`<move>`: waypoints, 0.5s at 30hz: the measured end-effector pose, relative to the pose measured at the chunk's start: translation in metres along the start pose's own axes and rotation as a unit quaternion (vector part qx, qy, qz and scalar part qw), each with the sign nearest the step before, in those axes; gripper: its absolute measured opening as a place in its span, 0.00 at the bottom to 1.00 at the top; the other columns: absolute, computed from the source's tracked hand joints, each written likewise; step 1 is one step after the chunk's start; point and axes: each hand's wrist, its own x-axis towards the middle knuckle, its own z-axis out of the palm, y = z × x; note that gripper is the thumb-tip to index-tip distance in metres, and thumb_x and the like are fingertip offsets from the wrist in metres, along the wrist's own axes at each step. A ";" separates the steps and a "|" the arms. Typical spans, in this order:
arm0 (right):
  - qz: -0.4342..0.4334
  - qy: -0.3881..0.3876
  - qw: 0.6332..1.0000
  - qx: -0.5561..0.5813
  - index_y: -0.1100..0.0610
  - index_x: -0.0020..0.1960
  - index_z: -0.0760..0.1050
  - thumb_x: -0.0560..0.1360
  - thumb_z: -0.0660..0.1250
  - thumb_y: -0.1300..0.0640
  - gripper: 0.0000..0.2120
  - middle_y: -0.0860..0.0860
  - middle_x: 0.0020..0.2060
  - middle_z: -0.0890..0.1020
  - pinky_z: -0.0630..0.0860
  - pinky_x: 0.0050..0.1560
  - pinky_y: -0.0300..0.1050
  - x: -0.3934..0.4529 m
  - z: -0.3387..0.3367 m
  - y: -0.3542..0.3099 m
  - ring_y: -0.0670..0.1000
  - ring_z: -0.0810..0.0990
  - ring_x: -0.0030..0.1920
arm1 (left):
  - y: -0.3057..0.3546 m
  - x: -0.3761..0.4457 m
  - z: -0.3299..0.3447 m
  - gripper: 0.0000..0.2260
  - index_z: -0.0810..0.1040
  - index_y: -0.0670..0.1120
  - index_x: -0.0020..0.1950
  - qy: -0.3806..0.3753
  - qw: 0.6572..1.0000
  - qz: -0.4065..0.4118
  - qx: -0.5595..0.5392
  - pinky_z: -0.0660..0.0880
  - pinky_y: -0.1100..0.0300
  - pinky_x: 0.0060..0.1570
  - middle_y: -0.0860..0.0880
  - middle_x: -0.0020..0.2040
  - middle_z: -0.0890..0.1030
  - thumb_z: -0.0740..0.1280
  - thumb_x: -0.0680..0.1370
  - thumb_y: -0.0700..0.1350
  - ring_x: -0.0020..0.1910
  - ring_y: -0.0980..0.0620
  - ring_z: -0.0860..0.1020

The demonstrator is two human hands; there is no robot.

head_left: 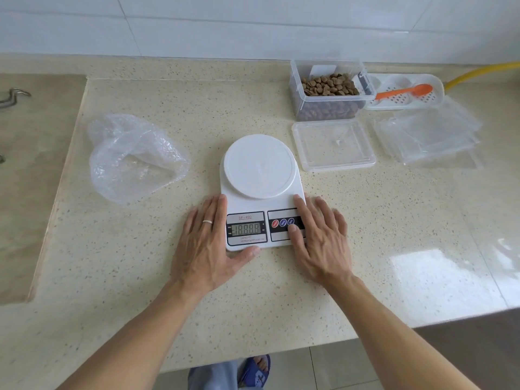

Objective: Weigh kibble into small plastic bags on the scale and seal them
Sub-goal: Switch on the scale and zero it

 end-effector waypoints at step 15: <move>-0.001 -0.003 1.000 -0.006 0.47 0.80 0.49 0.81 0.35 0.39 0.30 0.49 0.78 0.61 0.49 0.77 0.56 0.000 0.000 -0.001 0.51 0.53 0.79 | 0.002 -0.001 -0.003 0.49 0.48 0.39 0.79 -0.006 1.000 -0.008 0.004 0.55 0.46 0.75 0.38 0.76 0.60 0.54 0.72 0.74 0.77 0.44 0.58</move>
